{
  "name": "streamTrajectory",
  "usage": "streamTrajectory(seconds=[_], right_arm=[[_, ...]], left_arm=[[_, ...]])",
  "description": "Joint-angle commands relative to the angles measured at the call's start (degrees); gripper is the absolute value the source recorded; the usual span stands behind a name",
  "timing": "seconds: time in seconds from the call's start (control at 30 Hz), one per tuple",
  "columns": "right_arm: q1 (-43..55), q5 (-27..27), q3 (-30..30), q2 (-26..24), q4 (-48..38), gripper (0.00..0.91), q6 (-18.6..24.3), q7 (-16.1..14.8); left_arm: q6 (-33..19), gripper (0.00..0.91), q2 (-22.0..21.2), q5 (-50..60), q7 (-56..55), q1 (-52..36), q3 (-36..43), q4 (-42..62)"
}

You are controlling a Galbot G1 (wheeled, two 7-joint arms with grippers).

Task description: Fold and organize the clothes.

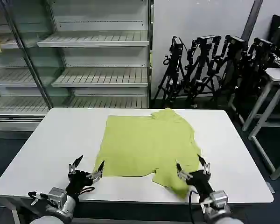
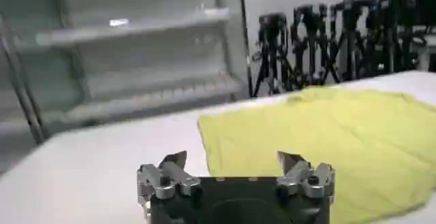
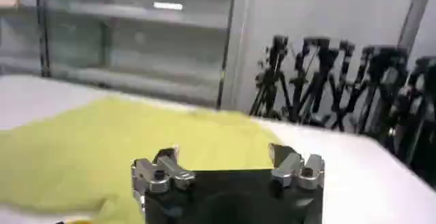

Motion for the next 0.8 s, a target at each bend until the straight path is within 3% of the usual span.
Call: streamTrajectory(seconds=[0.03,0.3,0.7,0.73,0.77,0.8], right_arm=[[-7.99,1.80,1.18,-0.50,3.02,0.907,-4.40,-0.06],[-6.64,1.24,-0.30,0.64,1.13,0.907,-5.62,1.91],[-4.44,4.89,-3.63,0.67,0.43,0.907,-7.30,6.07],[-4.25,5.36,-3.68,0.67,0.48,0.212,-7.60,6.18],[-4.16,5.80,-3.67,0.64,0.64,0.000,-7.64,6.16],[-4.17,6.05,-3.69,0.63,0.72,0.000,-7.63,6.17]], left_arm=[[6.08,0.907,0.16,-3.81,-3.40,0.84,1.73,0.56],[6.09,0.907,0.12,-5.82,-5.16,-0.61,1.65,3.73],[6.02,0.907,-0.03,-7.11,-6.10,-2.80,0.81,6.46],[6.03,0.322,-0.02,-7.14,-6.05,-2.85,0.77,6.53],[6.02,0.060,-0.07,-7.26,-5.99,-3.01,0.81,6.65],[6.02,0.010,-0.10,-7.57,-5.90,-3.03,0.90,6.83]])
